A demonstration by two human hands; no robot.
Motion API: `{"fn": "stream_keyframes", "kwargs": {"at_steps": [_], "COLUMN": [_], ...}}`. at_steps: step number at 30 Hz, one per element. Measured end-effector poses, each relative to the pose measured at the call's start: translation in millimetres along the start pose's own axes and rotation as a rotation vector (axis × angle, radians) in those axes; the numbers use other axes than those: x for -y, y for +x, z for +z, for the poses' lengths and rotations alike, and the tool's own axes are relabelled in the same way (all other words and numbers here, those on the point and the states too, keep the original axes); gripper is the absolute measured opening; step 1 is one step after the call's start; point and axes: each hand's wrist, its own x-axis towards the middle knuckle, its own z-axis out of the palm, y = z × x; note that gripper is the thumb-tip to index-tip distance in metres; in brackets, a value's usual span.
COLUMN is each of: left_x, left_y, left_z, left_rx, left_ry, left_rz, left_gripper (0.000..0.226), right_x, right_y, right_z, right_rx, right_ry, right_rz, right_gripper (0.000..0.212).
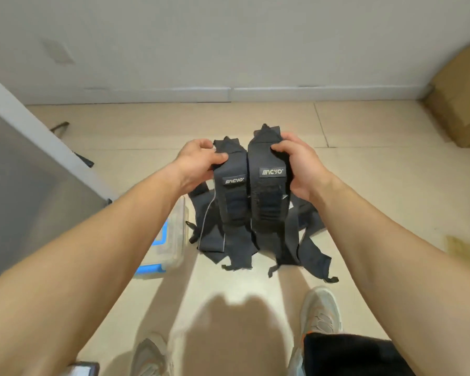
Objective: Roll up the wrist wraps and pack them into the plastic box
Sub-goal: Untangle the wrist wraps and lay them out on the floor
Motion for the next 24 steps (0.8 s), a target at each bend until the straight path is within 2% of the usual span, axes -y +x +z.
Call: {"fn": "stream_keyframes", "kwargs": {"at_steps": [2,3,7,12,15,20,24], "left_x": [-21,-30,-57,-66,-58,-42,-38], "left_y": [-23,-35,-83,-128,-142,-144,-139], "left_z": [-15,-21,-29,-28,-25,-24,-23], "left_rx": [0.025,0.041,0.059,0.024,0.039,0.037,0.025], "left_ry": [0.003,-0.015,-0.092,-0.161,-0.176,-0.17,-0.146], "left_rz": [0.011,0.019,0.15,0.261,0.247,0.204,0.202], "left_gripper": [0.068,0.072,0.027,0.023,0.03,0.025,0.022], "right_x": [31,45,83,88,77,53,49], "right_y": [-15,-23,-58,-90,-100,-101,-98], "right_z": [21,30,55,68,72,80,84], "right_rx": [0.064,0.107,0.257,0.387,0.325,0.133,0.133], "right_ry": [-0.044,-0.073,-0.145,-0.217,-0.226,-0.253,-0.245], "right_rz": [-0.056,-0.081,-0.119,-0.091,-0.104,-0.166,-0.188], "right_gripper": [0.012,0.009,0.018,0.043,0.049,0.01,0.013]}}
